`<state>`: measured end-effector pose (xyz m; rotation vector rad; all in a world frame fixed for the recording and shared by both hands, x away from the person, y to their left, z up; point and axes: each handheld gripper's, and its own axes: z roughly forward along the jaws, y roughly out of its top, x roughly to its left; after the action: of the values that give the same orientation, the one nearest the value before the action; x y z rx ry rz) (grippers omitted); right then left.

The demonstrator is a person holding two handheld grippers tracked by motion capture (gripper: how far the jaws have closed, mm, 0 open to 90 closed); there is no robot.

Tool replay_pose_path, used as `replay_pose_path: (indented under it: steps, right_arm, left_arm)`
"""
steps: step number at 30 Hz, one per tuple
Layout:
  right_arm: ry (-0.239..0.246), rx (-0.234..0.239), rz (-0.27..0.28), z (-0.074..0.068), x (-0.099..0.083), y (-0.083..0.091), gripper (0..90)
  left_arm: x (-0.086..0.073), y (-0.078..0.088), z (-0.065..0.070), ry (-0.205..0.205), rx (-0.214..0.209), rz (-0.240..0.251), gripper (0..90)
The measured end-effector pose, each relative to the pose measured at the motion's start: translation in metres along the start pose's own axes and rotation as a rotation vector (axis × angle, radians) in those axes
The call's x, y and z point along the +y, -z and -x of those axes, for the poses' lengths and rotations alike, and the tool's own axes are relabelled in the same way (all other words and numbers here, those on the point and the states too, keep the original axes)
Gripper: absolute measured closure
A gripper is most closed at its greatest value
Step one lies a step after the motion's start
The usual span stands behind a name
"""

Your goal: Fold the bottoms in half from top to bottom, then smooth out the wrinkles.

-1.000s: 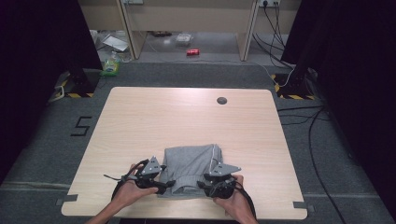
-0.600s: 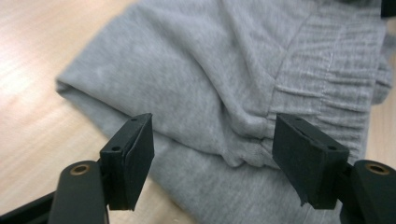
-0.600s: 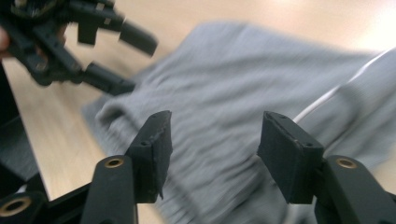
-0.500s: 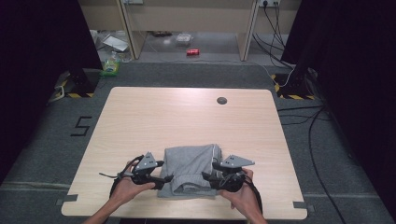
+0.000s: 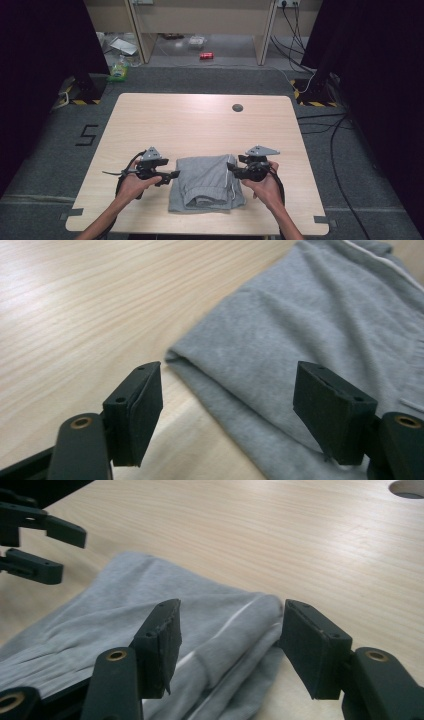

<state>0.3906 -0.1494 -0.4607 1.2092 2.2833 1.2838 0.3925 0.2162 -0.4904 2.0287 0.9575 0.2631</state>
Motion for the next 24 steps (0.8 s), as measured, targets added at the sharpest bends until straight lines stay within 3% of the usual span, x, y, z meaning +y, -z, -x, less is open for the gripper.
replay_pose_path:
  steps: [8,16,24]
  right_arm:
    - [-0.032,-0.029,-0.015,0.020,-0.002,-0.010,41.7]
    - [-0.041,-0.035,0.003,0.025,0.001,-0.007,41.5]
    - [-0.042,-0.035,0.011,0.026,0.014,-0.016,42.3]
  left_arm:
    - [0.000,-0.005,-0.009,0.011,0.027,-0.014,27.5]
    - [0.003,-0.011,-0.015,0.024,0.038,-0.024,27.4]
    - [0.013,-0.019,-0.019,0.040,0.031,-0.028,27.5]
